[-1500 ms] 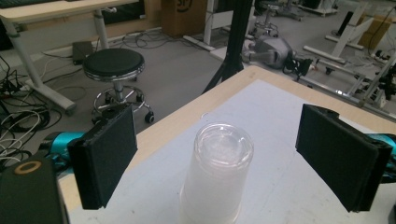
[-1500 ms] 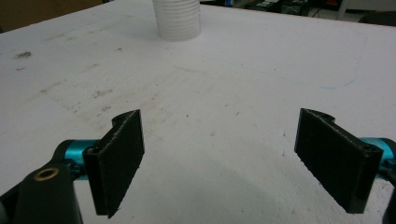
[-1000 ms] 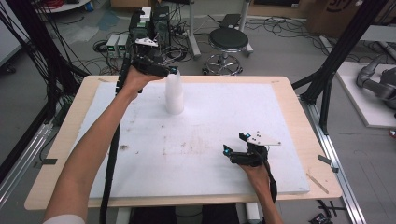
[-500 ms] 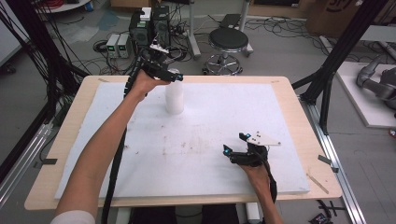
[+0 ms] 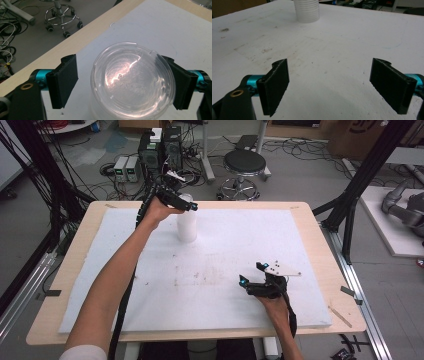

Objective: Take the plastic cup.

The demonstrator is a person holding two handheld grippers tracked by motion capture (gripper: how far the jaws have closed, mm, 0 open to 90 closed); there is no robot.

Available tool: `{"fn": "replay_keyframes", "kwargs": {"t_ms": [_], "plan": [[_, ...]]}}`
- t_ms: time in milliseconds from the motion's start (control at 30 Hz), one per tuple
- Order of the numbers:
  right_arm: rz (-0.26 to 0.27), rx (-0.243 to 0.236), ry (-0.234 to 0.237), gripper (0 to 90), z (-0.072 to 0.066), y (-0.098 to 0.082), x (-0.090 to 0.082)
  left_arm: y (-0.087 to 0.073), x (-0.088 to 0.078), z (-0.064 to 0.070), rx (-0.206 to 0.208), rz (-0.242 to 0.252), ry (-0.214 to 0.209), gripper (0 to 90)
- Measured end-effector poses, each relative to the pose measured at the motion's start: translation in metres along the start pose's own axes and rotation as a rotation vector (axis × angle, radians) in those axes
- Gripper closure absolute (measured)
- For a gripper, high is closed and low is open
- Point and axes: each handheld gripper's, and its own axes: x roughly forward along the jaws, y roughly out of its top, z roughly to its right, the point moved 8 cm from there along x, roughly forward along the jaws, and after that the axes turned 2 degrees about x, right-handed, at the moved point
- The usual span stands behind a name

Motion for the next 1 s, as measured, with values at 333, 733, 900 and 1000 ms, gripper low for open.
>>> {"fn": "replay_keyframes", "kwargs": {"t_ms": [333, 733, 900, 1000], "plan": [[0.002, 0.001, -0.003, 15.9, 0.0003, 0.0, -0.0004, -0.0023, 0.0017, 0.0015, 0.018, -0.027, 0.004, 27.1], [0.002, 0.001, -0.006, 15.9, 0.0005, 0.0, -0.0005, -0.0036, 0.0034, 0.0039, 0.017, -0.038, -0.014, 34.9], [0.004, 0.003, -0.006, 15.9, 0.0007, 0.0001, -0.0004, -0.0031, 0.0038, 0.0048, 0.015, -0.037, -0.013, 36.6], [0.001, 0.003, -0.007, 15.9, 0.0005, 0.0, -0.0003, -0.0031, 0.0035, 0.0046, 0.013, -0.037, -0.011, 37.2]]}}
